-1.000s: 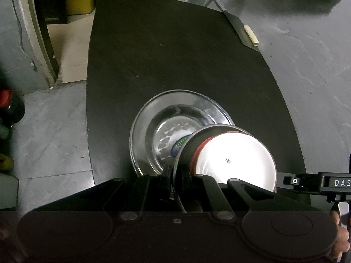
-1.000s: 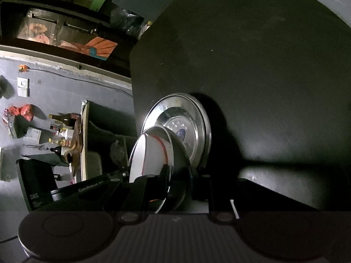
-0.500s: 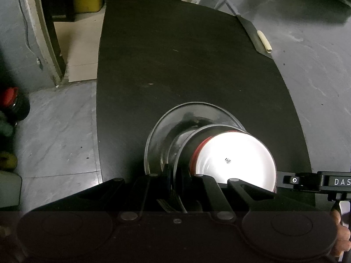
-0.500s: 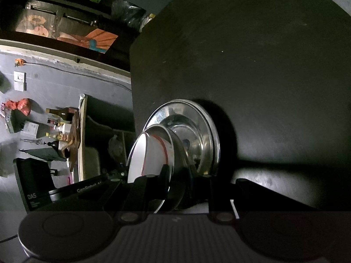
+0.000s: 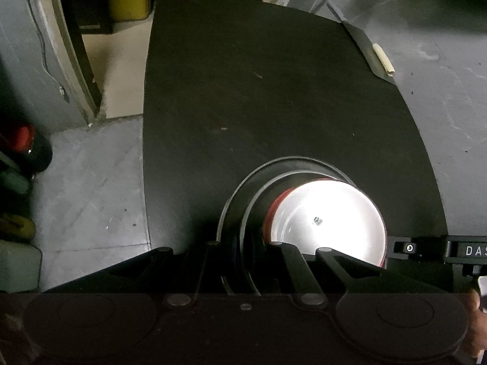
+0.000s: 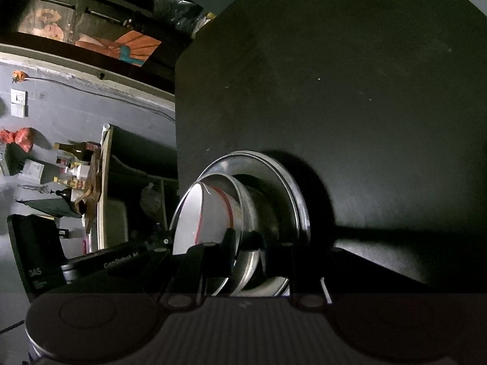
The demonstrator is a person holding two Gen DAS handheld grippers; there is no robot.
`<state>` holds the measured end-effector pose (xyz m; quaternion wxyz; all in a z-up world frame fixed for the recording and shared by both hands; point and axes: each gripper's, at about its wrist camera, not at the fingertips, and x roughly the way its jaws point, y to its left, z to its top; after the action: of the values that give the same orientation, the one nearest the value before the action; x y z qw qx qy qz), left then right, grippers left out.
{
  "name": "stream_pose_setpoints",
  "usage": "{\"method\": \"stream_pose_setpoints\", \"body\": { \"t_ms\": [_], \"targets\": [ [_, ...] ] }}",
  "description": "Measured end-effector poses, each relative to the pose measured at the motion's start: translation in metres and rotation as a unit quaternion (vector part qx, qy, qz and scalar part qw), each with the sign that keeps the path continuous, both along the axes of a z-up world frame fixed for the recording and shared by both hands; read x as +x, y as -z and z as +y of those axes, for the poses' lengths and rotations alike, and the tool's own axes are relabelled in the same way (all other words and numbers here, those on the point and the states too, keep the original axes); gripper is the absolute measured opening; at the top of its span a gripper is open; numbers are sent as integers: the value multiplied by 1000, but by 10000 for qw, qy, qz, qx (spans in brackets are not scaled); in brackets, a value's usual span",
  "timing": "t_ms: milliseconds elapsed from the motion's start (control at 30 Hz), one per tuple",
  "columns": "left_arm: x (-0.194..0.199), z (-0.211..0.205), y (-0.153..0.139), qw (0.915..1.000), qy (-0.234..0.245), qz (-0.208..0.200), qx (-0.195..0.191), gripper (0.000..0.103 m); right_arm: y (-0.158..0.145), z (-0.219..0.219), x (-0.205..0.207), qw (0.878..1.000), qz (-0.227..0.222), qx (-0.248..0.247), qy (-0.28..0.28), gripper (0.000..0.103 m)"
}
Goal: Organize plates and bowls
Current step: 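Lower the nested bowls onto the center of the steel plates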
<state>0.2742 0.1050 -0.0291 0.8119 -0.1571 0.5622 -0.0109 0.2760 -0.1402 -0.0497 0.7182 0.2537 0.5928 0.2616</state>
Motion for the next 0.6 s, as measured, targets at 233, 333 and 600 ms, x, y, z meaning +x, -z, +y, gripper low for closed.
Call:
{"method": "stream_pose_setpoints", "body": {
  "t_ms": [233, 333, 600],
  "targets": [
    [1, 0, -1, 10000, -8, -55, 66, 7, 0, 0, 1, 10000, -58, 3, 22, 19],
    [0, -2, -1, 9999, 8, -93, 101, 7, 0, 1, 0, 9999, -131, -54, 36, 19],
    [-3, -10, -3, 9994, 15, -185, 291, 7, 1, 5, -12, 9986, -428, -287, 77, 19]
  ]
}}
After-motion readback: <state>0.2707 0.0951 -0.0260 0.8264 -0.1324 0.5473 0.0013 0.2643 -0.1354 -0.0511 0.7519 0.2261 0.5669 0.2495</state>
